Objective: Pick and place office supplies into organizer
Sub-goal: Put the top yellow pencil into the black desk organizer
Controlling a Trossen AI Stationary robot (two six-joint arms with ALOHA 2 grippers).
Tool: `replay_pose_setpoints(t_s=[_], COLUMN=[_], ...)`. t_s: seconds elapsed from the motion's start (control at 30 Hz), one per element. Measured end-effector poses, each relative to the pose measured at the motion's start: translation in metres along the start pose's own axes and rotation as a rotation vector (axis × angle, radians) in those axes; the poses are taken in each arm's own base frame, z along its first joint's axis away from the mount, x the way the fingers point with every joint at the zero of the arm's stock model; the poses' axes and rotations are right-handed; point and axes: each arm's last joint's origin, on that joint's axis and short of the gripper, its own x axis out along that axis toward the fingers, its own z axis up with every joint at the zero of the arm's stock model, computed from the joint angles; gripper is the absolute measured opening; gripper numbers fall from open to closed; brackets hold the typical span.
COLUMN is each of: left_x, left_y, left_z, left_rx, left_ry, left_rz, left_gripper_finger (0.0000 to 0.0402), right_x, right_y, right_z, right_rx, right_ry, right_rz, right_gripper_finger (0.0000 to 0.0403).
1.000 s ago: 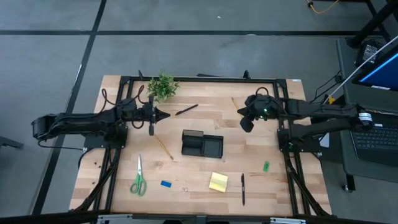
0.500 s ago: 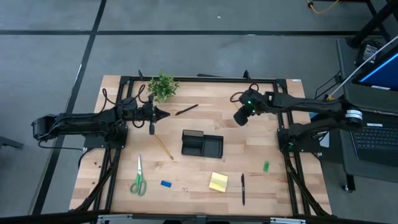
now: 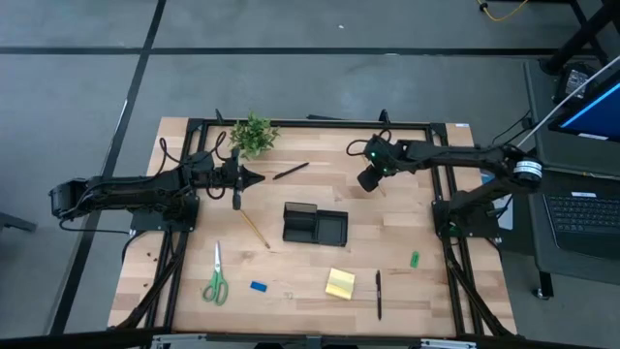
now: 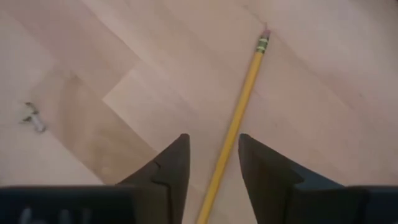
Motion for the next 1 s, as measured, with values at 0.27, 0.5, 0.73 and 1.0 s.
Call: replay_pose_setpoints(t_s=[0.27, 0.5, 0.73, 1.0], left_x=[0.000, 0.000, 0.000, 0.000], left_y=[0.000, 0.000, 0.000, 0.000], left_z=[0.000, 0.000, 0.000, 0.000], left_rx=[0.000, 0.000, -0.001, -0.001], left_ry=[0.000, 0.000, 0.001, 0.002], left_rz=[0.000, 0.000, 0.000, 0.005], left_gripper_finger=[0.0004, 0.0004, 0.0004, 0.0004], right_x=[0.012, 0.026, 0.042, 0.054], right_y=[-0.004, -0.015, -0.024, -0.023], right_z=[0.013, 0.022, 0.021, 0.018], right_rx=[0.030, 0.076, 0.112, 0.104], right_ry=[0.026, 0.068, 0.140, 0.184], right_rz=[-0.024, -0.037, -0.014, -0.026], right_gripper_finger=[0.0158, 0.0159, 0.0159, 0.0159])
